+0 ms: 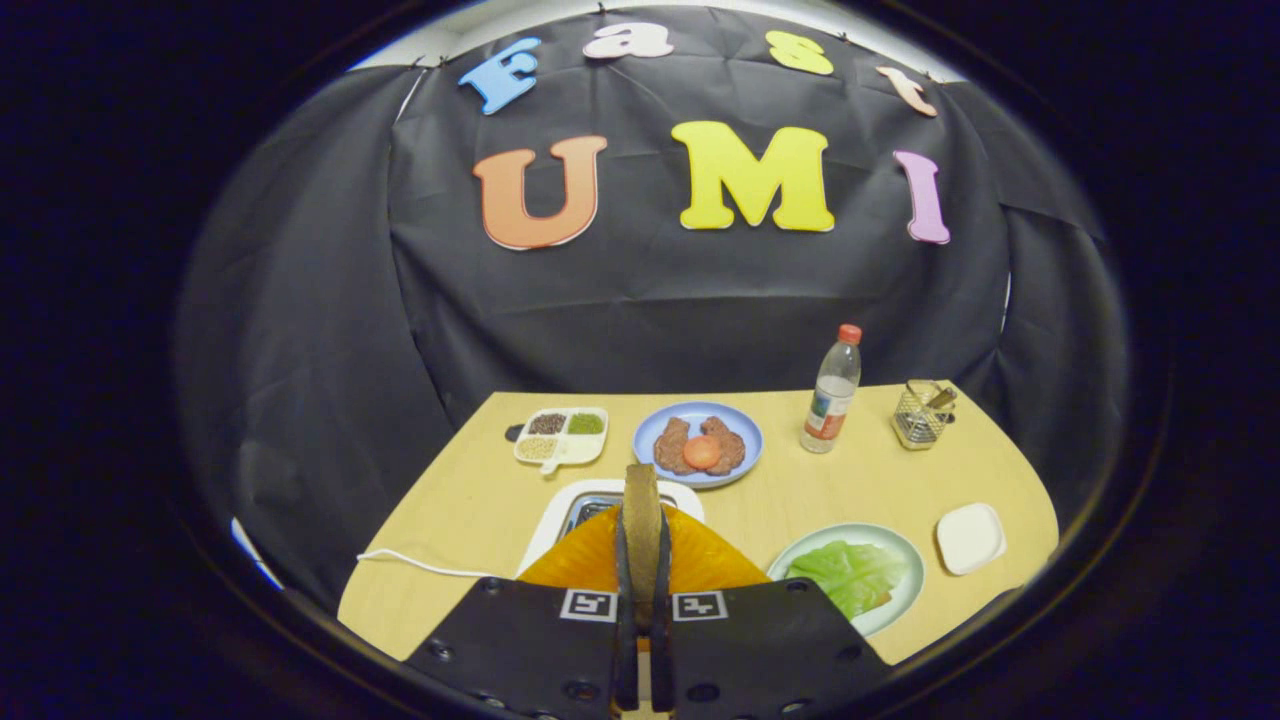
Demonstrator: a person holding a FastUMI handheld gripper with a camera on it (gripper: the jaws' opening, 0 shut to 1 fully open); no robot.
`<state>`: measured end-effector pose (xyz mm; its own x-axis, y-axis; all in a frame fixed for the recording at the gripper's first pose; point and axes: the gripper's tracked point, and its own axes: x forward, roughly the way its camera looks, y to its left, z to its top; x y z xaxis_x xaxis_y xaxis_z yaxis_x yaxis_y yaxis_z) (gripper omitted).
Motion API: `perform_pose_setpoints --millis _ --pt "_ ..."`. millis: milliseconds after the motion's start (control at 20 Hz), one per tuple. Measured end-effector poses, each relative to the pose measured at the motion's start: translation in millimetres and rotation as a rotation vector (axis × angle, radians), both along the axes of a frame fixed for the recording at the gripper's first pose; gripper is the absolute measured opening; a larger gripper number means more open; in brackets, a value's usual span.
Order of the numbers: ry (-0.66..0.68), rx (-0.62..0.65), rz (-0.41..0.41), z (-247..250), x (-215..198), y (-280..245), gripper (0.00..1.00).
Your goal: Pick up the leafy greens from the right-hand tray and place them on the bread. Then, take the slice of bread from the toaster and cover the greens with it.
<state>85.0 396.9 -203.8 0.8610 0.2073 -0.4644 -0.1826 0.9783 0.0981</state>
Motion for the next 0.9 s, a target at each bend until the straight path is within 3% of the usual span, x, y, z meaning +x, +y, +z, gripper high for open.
perform_pose_setpoints --millis 250,450,650,900 --pt "-0.092 0.058 0.014 59.3 -3.9 -28.1 0.05" --pt "-0.132 0.057 -0.012 74.6 -5.6 -70.8 0.05" --pt "-0.140 0.022 -0.041 55.3 -2.3 -115.3 0.05" --pt "-0.054 0.049 -0.057 -3.4 5.5 -143.2 0.05"
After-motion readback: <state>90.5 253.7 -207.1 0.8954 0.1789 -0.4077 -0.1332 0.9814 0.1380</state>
